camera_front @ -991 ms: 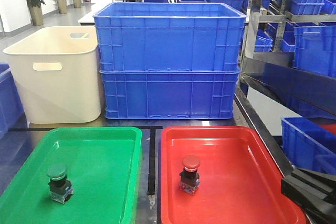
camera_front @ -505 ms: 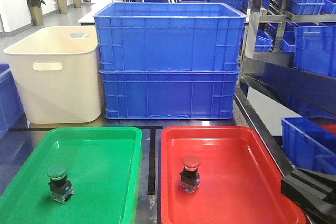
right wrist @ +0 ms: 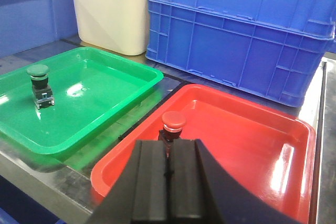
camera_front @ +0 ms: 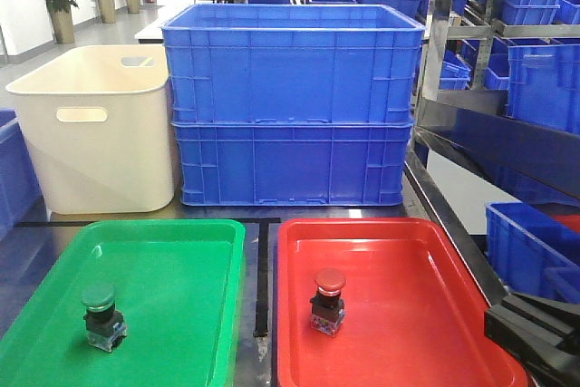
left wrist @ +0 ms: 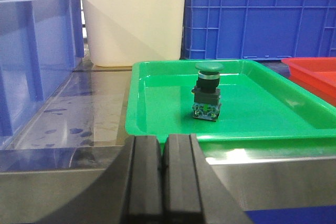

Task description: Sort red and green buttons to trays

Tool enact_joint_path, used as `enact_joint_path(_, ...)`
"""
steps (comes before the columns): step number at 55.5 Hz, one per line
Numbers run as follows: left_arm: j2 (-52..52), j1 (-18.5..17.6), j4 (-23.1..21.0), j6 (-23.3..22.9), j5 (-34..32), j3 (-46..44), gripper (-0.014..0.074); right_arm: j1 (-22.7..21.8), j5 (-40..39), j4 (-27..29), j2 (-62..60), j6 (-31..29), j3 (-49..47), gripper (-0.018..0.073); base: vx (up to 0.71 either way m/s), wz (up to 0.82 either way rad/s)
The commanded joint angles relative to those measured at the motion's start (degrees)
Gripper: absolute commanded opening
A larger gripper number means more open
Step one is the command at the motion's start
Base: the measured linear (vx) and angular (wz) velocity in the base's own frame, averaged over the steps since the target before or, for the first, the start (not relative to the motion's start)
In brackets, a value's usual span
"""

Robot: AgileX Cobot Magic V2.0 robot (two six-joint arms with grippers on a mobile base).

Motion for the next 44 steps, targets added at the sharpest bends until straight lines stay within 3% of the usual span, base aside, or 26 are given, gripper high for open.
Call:
enact_joint_path(1,0.51,-0.33,-0.02,-0.29,-4.30,0.23,-0.0006,0.10,-4.13,-0.23,-0.12,-0.47,-1.58,-0.0010,0.00,0.00)
enact_joint_path(21,0.42,-0.33,-0.02,-0.29,-4.31,0.23,-0.0006,0.10,-4.45,-0.12,-0.12,-0.47,-1.24,-0.0010,0.00,0.00)
enact_joint_path(24,0.42,-0.33,-0.02,-0.29,-4.31,0.23,-0.0006,-0.66,-6.06,-2.86,-1.46,-2.03,0.48,-0.0010,0.00,0.00)
enact_joint_path(32,0.42,-0.33,-0.02,-0.29,-4.31,0.23,-0.0006,-10.22,-7.25,-3.58,-10.33,-0.62,10.78,-0.0010,0.00,-0.01)
enact_joint_path(39,0.42,-0.33,-0.02,-0.29,-4.31,0.23,-0.0006,-20.28,-7.25,-8.46,-20.12,0.18,21.97,-0.0010,0.00,0.00)
enact_joint_path(44,0.42,-0.33,-0.02,-0.29,-4.31,0.23,-0.0006,-25.32,-7.16,-7.00,-29.55,0.18,30.15,-0.0010,0.00,0.00)
